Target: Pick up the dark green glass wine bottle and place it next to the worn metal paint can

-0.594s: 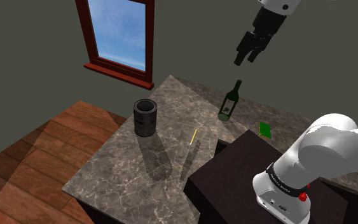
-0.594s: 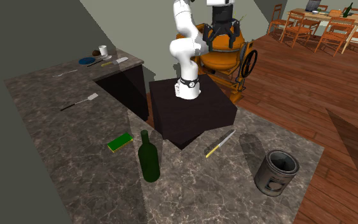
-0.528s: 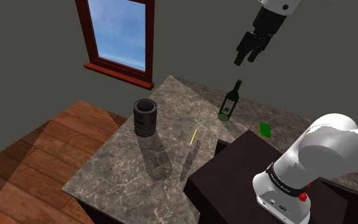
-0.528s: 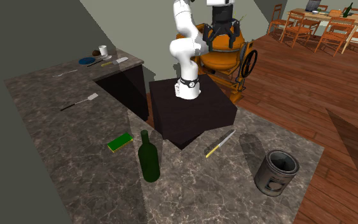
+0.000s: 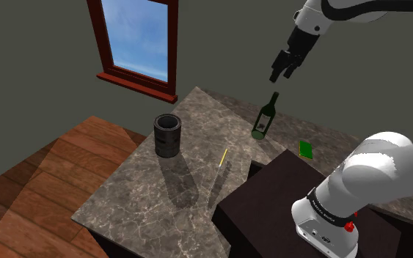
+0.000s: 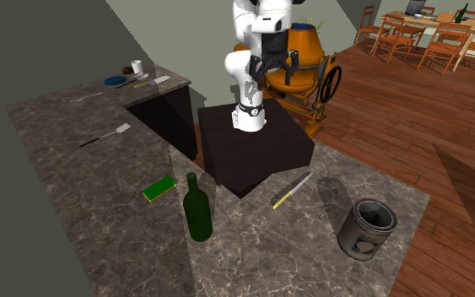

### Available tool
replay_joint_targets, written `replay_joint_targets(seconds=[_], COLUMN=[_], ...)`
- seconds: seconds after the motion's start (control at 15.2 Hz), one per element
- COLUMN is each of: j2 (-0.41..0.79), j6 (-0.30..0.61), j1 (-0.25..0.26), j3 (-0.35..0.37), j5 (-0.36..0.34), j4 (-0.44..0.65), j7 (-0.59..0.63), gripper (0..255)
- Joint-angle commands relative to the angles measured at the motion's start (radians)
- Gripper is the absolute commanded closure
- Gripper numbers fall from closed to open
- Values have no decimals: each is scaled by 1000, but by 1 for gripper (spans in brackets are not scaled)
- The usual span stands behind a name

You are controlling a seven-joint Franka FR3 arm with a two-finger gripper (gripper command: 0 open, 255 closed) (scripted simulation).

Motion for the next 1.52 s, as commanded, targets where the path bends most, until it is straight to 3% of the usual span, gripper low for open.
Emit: replay_joint_targets(seconds=[0.0,0.79,1.12,1.45], j2=[36,353,522,709], j6=[51,328,426,499], j1=[-14,-70,-76,-90], j3=[-32,-232,-313,-375], j5=[-20,-68,-25,75], j4=[-13,33,104,203], j7=[-32,-235,-342,-474], gripper=[0,0,0,0])
